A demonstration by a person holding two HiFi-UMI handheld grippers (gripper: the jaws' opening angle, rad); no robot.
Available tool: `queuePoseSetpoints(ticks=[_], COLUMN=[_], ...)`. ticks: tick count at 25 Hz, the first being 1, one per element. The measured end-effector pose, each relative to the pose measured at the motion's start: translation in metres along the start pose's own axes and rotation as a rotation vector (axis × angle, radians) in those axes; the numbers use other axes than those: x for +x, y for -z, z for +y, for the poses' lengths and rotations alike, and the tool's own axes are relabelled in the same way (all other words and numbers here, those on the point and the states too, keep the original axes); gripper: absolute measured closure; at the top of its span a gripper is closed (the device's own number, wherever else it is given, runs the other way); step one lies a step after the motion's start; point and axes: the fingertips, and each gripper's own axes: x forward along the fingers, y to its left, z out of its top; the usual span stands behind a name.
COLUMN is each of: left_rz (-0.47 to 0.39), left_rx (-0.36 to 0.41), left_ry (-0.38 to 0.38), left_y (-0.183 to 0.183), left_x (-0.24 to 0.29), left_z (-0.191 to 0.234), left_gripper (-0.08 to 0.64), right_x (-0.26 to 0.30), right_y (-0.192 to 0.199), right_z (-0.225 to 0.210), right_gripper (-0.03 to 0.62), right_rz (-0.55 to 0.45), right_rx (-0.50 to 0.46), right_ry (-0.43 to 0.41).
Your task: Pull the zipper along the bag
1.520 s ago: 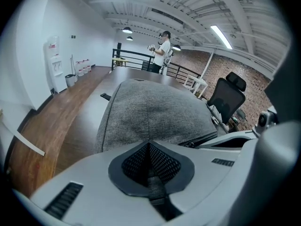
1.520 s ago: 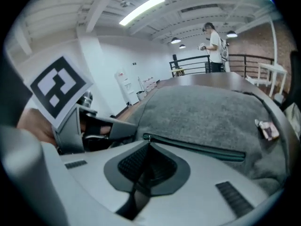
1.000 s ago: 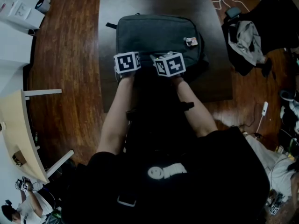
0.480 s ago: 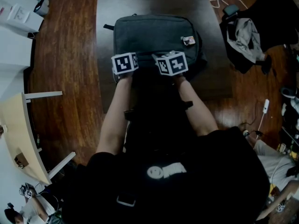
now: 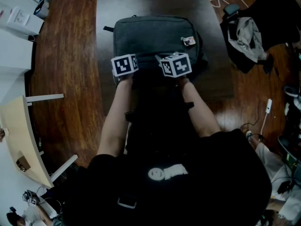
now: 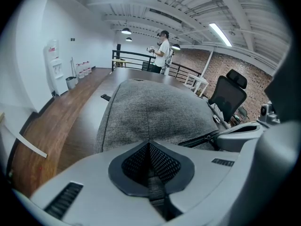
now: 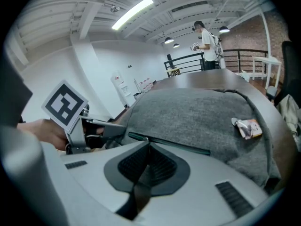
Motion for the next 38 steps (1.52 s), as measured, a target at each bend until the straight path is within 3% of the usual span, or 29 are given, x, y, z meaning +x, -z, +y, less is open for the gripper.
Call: queuePoseSetpoints(ticks=[38], left_rz=[-0.015], left_rx=[0.010], left_ry=[-0.015], left_y=[0.002], left_x=[0.000], left_z=[0.001], left_gripper=[0.558], right_x=[-0.025], right_y=[0.010], right_z=[-0.040], right_gripper=[0.568], right_rz=[-0.034], right_rx=[0.058], right_ry=[0.032])
